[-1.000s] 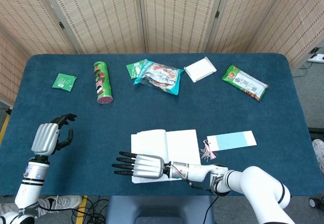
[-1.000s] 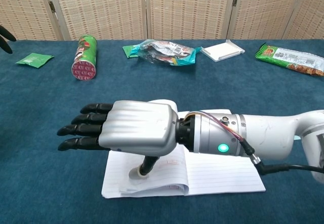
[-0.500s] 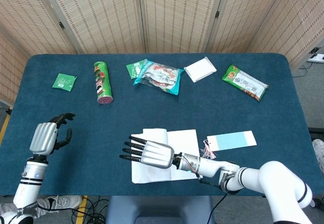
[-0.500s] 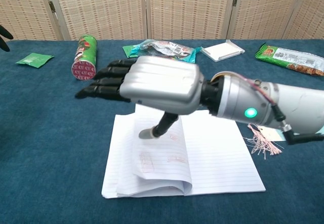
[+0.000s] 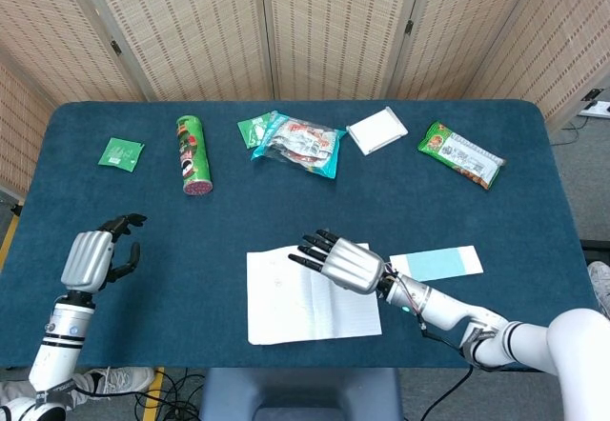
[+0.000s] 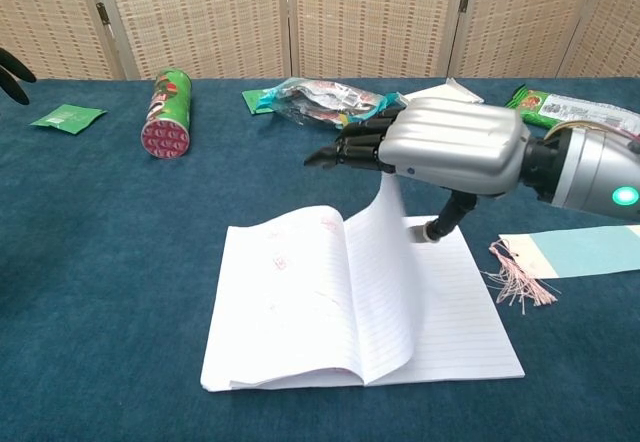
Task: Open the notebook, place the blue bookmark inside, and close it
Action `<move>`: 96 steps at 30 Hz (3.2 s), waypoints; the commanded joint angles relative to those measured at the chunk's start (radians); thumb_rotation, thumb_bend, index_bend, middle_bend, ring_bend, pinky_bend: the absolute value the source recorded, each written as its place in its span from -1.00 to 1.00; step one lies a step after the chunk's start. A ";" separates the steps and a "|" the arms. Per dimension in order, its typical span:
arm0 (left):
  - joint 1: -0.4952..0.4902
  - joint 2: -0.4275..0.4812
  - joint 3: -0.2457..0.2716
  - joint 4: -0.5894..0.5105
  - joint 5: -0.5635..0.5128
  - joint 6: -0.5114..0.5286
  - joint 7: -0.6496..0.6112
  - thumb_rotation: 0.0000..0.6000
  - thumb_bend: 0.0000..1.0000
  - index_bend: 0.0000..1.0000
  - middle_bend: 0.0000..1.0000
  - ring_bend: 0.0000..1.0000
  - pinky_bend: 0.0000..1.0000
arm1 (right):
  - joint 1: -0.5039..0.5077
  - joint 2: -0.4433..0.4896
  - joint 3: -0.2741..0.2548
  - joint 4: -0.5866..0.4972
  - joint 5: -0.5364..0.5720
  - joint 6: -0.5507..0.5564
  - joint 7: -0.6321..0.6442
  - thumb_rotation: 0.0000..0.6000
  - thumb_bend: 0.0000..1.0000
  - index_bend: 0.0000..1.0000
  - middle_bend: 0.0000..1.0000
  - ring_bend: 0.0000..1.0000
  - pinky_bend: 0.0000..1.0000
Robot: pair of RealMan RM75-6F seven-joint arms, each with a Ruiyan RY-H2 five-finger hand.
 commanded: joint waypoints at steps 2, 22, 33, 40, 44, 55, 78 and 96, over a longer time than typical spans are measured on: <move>0.002 0.004 -0.002 -0.002 -0.004 0.001 0.000 1.00 0.17 -0.41 -0.27 -0.19 0.35 | 0.000 -0.072 0.015 0.058 0.008 -0.021 0.019 1.00 -0.71 -0.84 -0.63 -0.71 -0.53; 0.016 0.014 0.006 0.018 -0.007 0.000 -0.028 1.00 0.17 -0.41 -0.27 -0.19 0.35 | 0.043 -0.268 0.063 0.178 -0.026 -0.009 -0.008 1.00 -0.75 -0.84 -0.64 -0.69 -0.52; 0.011 0.002 0.007 0.026 -0.005 -0.007 -0.023 1.00 0.17 -0.40 -0.27 -0.19 0.35 | 0.012 -0.333 0.045 0.235 -0.020 0.006 -0.001 1.00 -0.58 -0.84 -0.54 -0.42 -0.13; 0.012 0.000 0.009 0.025 -0.006 -0.008 -0.018 1.00 0.17 -0.40 -0.27 -0.19 0.35 | -0.034 -0.370 0.082 0.240 0.043 0.015 -0.049 1.00 -0.41 -0.73 -0.36 -0.06 0.60; 0.012 0.001 0.007 0.023 -0.006 -0.007 -0.017 1.00 0.17 -0.40 -0.27 -0.19 0.35 | -0.041 -0.360 0.092 0.207 0.077 -0.024 -0.067 1.00 -0.41 -0.71 -0.35 -0.04 0.66; 0.015 0.007 0.006 0.016 -0.010 -0.004 -0.010 1.00 0.17 -0.40 -0.27 -0.19 0.35 | -0.055 -0.376 0.141 0.126 0.185 -0.106 0.043 1.00 -0.29 -0.71 -0.43 -0.04 0.68; 0.024 0.017 0.010 0.018 -0.020 -0.010 -0.016 1.00 0.17 -0.40 -0.29 -0.19 0.35 | -0.051 -0.455 0.134 0.173 0.204 -0.164 0.172 1.00 -0.26 -0.71 -0.44 -0.04 0.68; 0.028 0.028 0.005 0.015 -0.019 -0.006 -0.026 1.00 0.17 -0.41 -0.30 -0.19 0.35 | -0.043 -0.281 0.140 0.044 0.125 -0.067 0.110 1.00 -0.27 -0.71 -0.45 -0.04 0.68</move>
